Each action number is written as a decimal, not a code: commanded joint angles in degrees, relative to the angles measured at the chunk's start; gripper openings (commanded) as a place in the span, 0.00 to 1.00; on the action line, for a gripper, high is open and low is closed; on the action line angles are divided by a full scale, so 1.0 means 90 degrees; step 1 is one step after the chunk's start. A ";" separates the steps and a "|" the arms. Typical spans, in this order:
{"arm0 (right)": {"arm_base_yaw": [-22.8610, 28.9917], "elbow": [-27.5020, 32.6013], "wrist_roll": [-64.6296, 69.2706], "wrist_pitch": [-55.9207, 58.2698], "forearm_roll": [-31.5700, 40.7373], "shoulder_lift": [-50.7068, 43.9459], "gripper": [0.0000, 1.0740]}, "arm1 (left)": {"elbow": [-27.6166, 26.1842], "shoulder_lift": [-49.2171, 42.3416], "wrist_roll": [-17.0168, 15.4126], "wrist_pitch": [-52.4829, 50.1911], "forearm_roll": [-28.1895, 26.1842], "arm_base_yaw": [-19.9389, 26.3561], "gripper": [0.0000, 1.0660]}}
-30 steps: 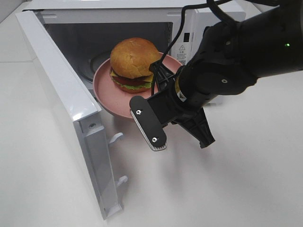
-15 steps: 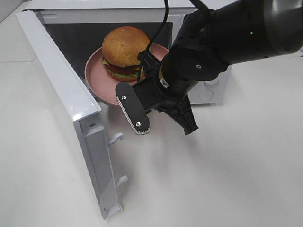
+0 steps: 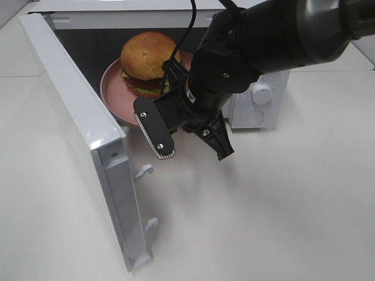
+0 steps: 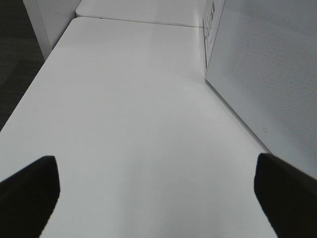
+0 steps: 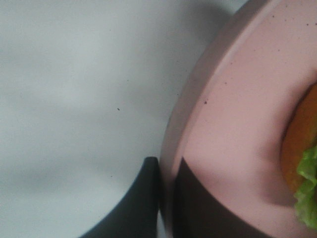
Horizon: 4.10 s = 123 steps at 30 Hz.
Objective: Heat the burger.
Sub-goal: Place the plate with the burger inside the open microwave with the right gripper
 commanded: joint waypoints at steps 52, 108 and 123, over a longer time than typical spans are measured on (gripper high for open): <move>-0.0293 -0.2699 -0.0598 0.0465 0.0560 0.1630 0.00 | -0.0006 -0.0083 0.0019 -0.0006 -0.0038 0.0019 0.96; -0.0688 -0.3711 -0.0789 0.0560 0.0738 0.2375 0.00 | -0.0006 -0.0083 0.0025 -0.0006 -0.0038 0.0019 0.96; -0.0688 -0.3711 -0.0949 0.0554 0.0885 0.2375 0.00 | -0.0006 -0.0083 0.0025 -0.0006 -0.0038 0.0019 0.96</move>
